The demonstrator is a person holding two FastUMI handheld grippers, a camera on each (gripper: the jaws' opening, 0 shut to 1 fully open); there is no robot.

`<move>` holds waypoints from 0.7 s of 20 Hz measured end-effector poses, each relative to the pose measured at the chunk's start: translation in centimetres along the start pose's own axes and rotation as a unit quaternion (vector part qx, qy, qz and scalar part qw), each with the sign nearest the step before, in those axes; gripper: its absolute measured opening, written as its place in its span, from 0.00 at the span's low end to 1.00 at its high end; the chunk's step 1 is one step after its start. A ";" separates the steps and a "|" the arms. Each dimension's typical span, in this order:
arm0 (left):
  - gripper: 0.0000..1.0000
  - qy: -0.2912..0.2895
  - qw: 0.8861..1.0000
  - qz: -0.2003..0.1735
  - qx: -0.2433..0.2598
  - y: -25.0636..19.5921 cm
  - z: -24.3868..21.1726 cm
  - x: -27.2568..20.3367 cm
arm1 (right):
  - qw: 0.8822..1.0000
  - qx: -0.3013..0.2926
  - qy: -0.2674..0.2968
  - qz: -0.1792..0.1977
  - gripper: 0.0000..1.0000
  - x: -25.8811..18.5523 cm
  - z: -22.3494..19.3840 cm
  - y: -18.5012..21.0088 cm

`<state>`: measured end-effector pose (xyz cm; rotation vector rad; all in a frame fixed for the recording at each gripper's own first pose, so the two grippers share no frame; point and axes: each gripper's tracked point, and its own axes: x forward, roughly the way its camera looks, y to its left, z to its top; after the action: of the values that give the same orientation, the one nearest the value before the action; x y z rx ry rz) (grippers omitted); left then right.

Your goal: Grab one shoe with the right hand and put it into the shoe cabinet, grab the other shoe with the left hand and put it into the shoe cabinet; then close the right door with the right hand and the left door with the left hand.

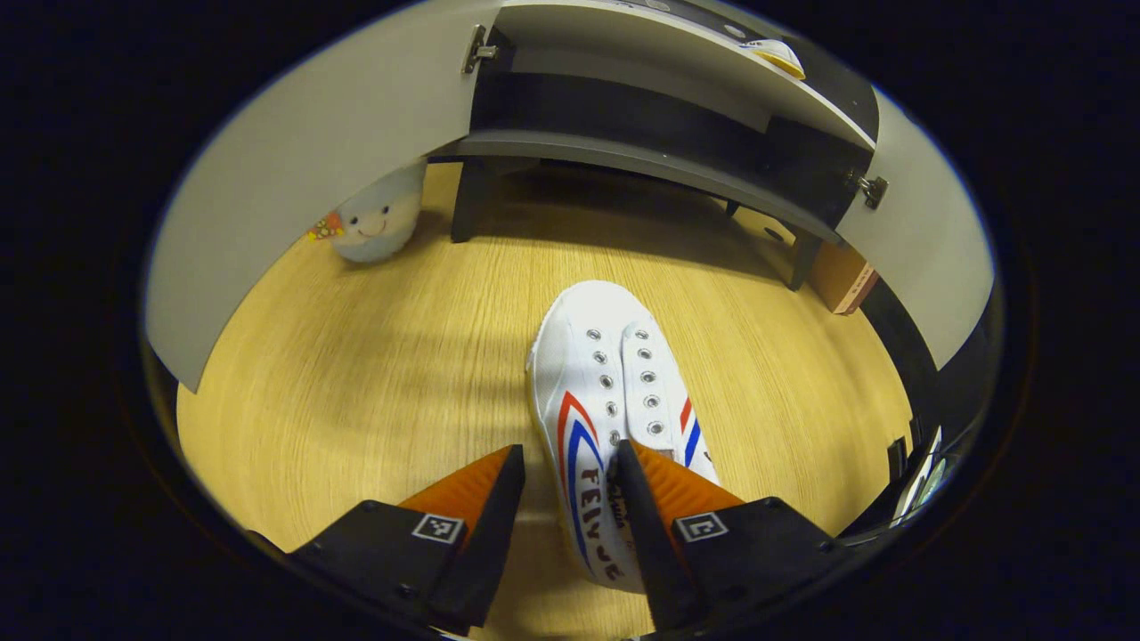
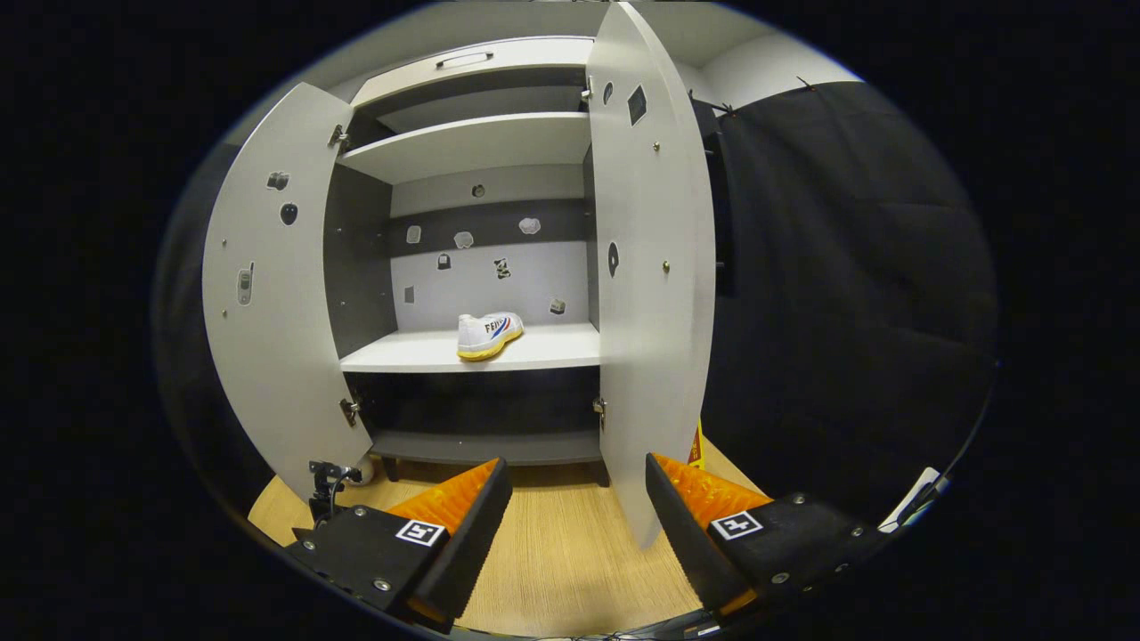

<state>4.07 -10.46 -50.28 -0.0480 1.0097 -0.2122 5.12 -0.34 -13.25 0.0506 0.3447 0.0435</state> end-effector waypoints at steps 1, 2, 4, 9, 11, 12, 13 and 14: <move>0.51 0.007 1.000 0.010 0.012 -0.1 -0.2 0.0 | 1.000 0.000 0.000 0.000 0.93 0.0 0.0 -0.1; 0.51 0.016 0.999 0.015 0.031 0.2 -0.2 0.0 | 1.000 -0.001 0.000 -0.002 0.93 0.0 0.0 -0.3; 0.37 0.036 0.998 0.032 0.051 0.6 -0.2 -0.1 | 1.000 0.000 0.000 -0.005 0.93 0.1 0.0 -0.5; 0.07 0.048 0.998 0.029 0.021 0.9 0.1 -0.6 | 1.000 0.006 -0.002 -0.004 0.93 0.1 0.2 -0.5; 0.07 0.047 0.998 0.017 0.024 0.8 1.2 -1.4 | 1.000 0.006 -0.007 -0.003 0.93 0.1 0.5 -0.5; 0.07 0.041 0.999 0.013 0.027 1.0 2.1 -1.9 | 1.000 0.006 -0.009 -0.003 0.93 0.0 0.7 -0.4; 0.07 0.035 0.999 0.011 0.030 1.1 3.1 -2.4 | 1.000 0.008 -0.011 -0.001 0.93 -0.1 0.7 -0.3; 0.07 0.030 0.999 0.007 0.031 1.2 4.4 -3.1 | 1.000 0.012 -0.013 0.002 0.93 -0.1 0.8 0.0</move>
<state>6.35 -8.90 -45.53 0.0224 1.0628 -0.2323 5.32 -0.38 -12.47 0.0749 0.3199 0.0437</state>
